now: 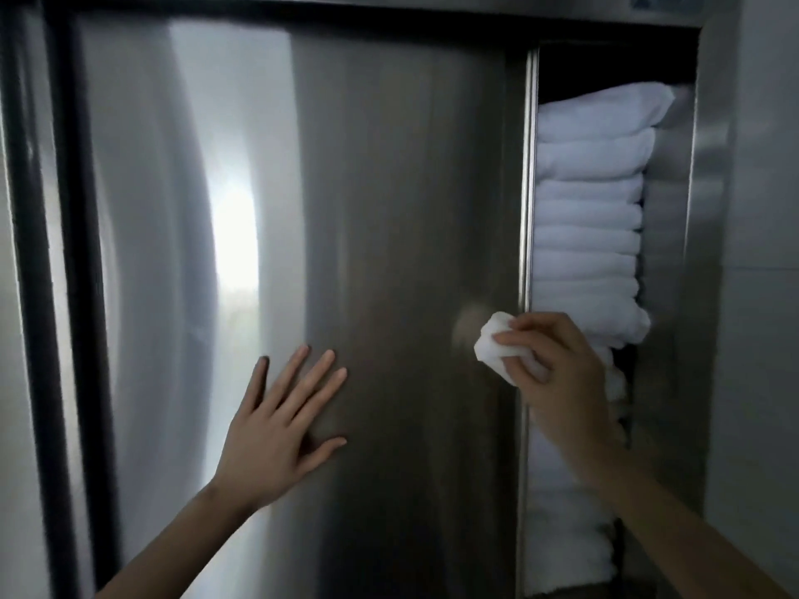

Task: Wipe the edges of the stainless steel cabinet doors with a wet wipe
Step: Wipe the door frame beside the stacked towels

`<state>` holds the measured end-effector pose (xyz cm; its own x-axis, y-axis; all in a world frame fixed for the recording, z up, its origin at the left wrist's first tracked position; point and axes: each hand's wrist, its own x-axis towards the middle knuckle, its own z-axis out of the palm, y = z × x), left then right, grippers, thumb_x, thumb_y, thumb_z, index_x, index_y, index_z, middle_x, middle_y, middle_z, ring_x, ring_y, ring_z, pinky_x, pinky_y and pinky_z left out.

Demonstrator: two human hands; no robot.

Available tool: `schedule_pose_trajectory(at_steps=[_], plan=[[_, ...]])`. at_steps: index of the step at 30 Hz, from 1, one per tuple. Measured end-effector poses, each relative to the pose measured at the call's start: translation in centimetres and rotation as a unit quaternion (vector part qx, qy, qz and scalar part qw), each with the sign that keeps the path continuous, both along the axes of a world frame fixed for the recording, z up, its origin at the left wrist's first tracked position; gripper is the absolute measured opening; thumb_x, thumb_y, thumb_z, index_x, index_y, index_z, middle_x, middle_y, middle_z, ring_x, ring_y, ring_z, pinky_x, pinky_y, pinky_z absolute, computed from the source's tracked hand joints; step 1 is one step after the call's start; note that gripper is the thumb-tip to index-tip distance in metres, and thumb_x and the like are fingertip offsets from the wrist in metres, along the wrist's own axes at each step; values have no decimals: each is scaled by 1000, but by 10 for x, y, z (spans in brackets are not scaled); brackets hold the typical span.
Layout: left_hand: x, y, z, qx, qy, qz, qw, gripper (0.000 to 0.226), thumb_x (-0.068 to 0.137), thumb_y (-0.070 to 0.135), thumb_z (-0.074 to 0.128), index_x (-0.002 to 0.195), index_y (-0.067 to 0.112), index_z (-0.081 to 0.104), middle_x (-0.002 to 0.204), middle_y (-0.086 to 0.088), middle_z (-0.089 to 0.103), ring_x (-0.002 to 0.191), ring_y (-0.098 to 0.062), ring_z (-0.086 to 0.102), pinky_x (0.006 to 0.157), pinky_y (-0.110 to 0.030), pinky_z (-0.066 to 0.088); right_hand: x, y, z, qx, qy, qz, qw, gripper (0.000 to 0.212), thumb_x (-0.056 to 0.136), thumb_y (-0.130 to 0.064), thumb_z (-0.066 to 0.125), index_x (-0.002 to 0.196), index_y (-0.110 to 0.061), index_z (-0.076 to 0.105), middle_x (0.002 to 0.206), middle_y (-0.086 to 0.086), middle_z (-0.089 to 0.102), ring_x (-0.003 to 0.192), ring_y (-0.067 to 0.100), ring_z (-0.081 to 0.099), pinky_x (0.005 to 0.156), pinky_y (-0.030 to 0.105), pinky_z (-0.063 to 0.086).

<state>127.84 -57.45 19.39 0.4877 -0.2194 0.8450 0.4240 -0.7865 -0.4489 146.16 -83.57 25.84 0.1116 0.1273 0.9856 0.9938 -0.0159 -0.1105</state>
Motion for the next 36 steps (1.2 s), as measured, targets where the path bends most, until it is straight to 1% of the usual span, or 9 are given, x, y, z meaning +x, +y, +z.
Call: schedule_pose_trajectory(at_steps=[3, 7, 10, 15, 18, 23, 29, 33, 36], plan=[[-5, -5, 23, -10, -39, -48, 998, 51, 96, 37, 44, 144, 20, 44, 152, -5, 41, 146, -26, 27, 118, -54, 17, -1, 21, 6, 27, -25, -19, 999, 27, 67, 11, 75, 91, 0, 72, 104, 18, 57, 99, 8, 51, 94, 5, 40], [20, -33, 93, -32, -67, -29, 997, 53, 98, 37, 35, 145, 15, 43, 154, -6, 36, 146, -27, 24, 120, -49, 11, 3, 54, 18, 15, -44, -33, 998, 30, 72, 8, 75, 101, -1, 70, 111, 19, 59, 105, 10, 53, 91, 23, 49], [41, -42, 136, -58, -67, -5, 996, 58, 98, 41, 28, 148, 14, 37, 157, -7, 30, 147, -28, 20, 120, -53, 12, 2, 71, 9, 1, -65, -17, 998, 32, 80, 1, 70, 112, 1, 65, 115, 13, 60, 110, 4, 53, 95, 17, 47], [45, -21, 147, -57, -89, 33, 994, 60, 101, 45, 17, 152, 17, 29, 160, -5, 22, 150, -26, 11, 120, -54, 10, 1, 89, 6, -4, -200, -107, 974, 27, 91, -2, 57, 116, 5, 61, 114, 21, 65, 106, 30, 64, 86, 38, 56], [41, -9, 144, -27, -108, 32, 993, 57, 101, 41, 23, 152, 17, 29, 161, -4, 22, 150, -25, 10, 119, -53, 11, 0, 99, 49, 27, -205, -81, 975, 33, 75, 10, 72, 108, 6, 67, 107, 22, 67, 98, 34, 66, 81, 42, 57], [38, -4, 145, -21, -121, 31, 992, 57, 101, 40, 24, 153, 17, 29, 161, -4, 22, 150, -25, 11, 119, -52, 12, -10, 108, 112, 99, -190, -23, 977, 22, 77, 12, 67, 97, 5, 72, 96, 19, 70, 86, 33, 67, 80, 37, 56], [34, -3, 145, -25, -117, 40, 992, 57, 100, 39, 26, 152, 16, 29, 161, -4, 22, 150, -25, 11, 119, -52, 13, -4, 104, 53, 62, -259, -45, 963, 19, 84, 7, 56, 95, 4, 72, 95, 17, 70, 84, 29, 67, 87, 27, 50], [31, -7, 146, -25, -114, 32, 993, 58, 99, 39, 28, 152, 14, 30, 160, -6, 24, 149, -27, 14, 119, -52, 13, -1, 104, 113, 59, -248, -26, 967, 19, 77, 13, 66, 93, 4, 73, 92, 18, 70, 80, 31, 68, 76, 34, 52], [28, -9, 155, -23, -143, 15, 989, 59, 97, 40, 32, 148, 11, 39, 150, -9, 42, 142, -28, 31, 118, -48, 17, -3, 105, 161, 63, -245, -20, 967, 22, 73, 12, 71, 93, 3, 73, 92, 19, 71, 80, 32, 68, 72, 37, 55]])
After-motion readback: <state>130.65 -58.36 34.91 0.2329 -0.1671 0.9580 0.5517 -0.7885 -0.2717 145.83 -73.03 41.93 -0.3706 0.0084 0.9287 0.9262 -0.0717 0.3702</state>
